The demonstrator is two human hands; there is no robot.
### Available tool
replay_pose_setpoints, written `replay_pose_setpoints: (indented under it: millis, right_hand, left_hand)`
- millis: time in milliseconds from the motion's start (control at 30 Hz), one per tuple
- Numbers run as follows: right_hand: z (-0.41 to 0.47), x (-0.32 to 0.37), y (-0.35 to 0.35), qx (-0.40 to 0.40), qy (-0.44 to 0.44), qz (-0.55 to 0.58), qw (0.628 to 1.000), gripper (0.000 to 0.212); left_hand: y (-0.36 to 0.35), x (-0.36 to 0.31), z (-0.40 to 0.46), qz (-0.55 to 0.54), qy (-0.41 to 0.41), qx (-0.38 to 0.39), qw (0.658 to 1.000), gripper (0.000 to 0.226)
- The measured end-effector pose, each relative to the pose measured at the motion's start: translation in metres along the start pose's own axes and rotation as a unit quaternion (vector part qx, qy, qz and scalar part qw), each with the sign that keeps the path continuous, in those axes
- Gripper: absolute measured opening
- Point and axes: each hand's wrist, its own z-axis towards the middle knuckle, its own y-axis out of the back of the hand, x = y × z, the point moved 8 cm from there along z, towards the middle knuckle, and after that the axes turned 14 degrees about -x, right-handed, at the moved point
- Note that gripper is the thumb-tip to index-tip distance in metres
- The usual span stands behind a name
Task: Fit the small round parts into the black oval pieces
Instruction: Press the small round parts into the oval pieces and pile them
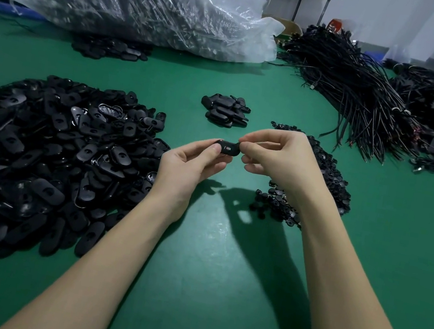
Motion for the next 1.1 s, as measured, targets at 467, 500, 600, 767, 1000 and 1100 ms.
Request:
replay_pose_setpoints:
  millis: [467, 500, 600, 767, 1000, 1100]
  right_hand:
    - [-0.003, -0.001, -0.011, -0.015, 0.009, -0.026, 1.0, 0.004]
    - [-0.003, -0.001, -0.011, -0.016, 0.01, -0.028, 0.999, 0.005]
    - [-0.003, 0.0, -0.01, -0.016, 0.01, -0.029, 0.999, 0.005]
    - [-0.002, -0.002, -0.008, -0.015, 0.008, -0.024, 1.0, 0.004]
    - [-0.003, -0.001, -0.01, -0.03, 0.014, -0.037, 0.999, 0.004]
    - [-0.004, -0.003, -0.009, -0.043, 0.018, -0.051, 0.998, 0.007]
  left_hand:
    - [-0.002, -0.001, -0.002, -0.007, 0.016, 0.012, 1.0, 0.023]
    - [-0.002, -0.001, -0.002, -0.006, 0.015, 0.012, 1.0, 0.023]
    - [-0.002, -0.001, -0.002, -0.005, 0.01, 0.011, 1.0, 0.022]
    - [-0.003, -0.001, -0.003, -0.005, 0.012, 0.016, 1.0, 0.022]
    - [-0.003, -0.002, -0.003, -0.004, 0.009, 0.021, 1.0, 0.012]
    - [-0.004, -0.002, -0.003, 0.0, 0.008, 0.03, 1.0, 0.012]
